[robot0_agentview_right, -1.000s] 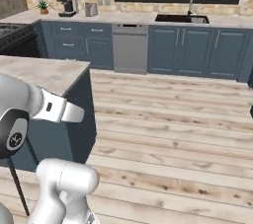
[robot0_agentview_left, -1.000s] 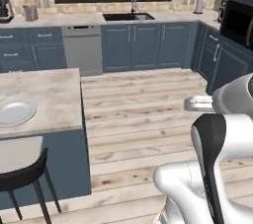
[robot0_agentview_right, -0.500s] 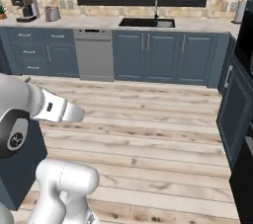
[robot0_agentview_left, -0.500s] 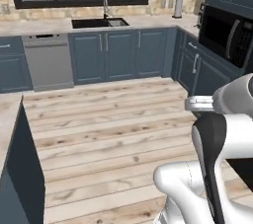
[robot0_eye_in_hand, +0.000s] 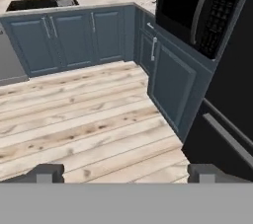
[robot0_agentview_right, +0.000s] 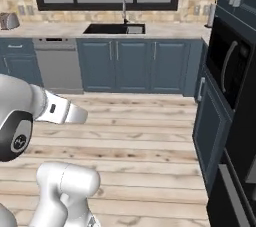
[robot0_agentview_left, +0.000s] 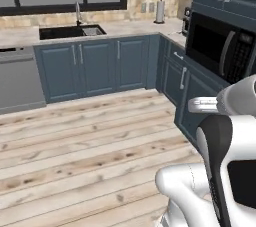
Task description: Take the fork and place it on the left side of the plate. Then take the spoon and place it on the right side of the plate. Make sure they're directly next to the plate.
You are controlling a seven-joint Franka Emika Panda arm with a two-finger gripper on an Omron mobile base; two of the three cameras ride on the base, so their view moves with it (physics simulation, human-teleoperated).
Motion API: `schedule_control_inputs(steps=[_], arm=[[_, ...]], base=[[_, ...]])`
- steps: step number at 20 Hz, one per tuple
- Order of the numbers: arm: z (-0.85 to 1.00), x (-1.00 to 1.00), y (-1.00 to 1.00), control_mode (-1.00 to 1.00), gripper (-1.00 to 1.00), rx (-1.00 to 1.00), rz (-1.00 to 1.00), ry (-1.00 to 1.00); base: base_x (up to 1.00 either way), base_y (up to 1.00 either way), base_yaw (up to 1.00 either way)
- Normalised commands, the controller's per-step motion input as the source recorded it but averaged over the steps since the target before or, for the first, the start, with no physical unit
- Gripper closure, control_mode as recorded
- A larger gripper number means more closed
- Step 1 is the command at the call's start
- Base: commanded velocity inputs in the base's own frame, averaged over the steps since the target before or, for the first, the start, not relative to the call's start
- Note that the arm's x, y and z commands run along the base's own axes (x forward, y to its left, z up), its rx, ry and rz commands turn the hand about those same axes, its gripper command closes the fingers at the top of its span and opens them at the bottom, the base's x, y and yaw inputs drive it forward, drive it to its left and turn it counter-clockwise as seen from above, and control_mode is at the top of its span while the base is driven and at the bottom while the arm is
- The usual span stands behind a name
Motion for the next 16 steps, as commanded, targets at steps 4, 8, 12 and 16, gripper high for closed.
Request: schedule_control_inputs(steps=[4, 8, 12, 16], arm=[[0.0, 0.0, 0.0, 1.0, -1.0, 0.0, 0.0, 0.0], [0.0, 0.0, 0.0, 1.0, -1.0, 0.0, 0.0, 0.0], [0.0, 0.0, 0.0, 1.0, -1.0, 0.0, 0.0, 0.0], [0.0, 0.0, 0.0, 1.0, -1.0, 0.0, 0.0, 0.0]], base=[[1.0, 0.02, -0.38], [1.0, 0.16, -0.43], [1.0, 0.23, -0.44], [1.0, 0.46, -0.42]])
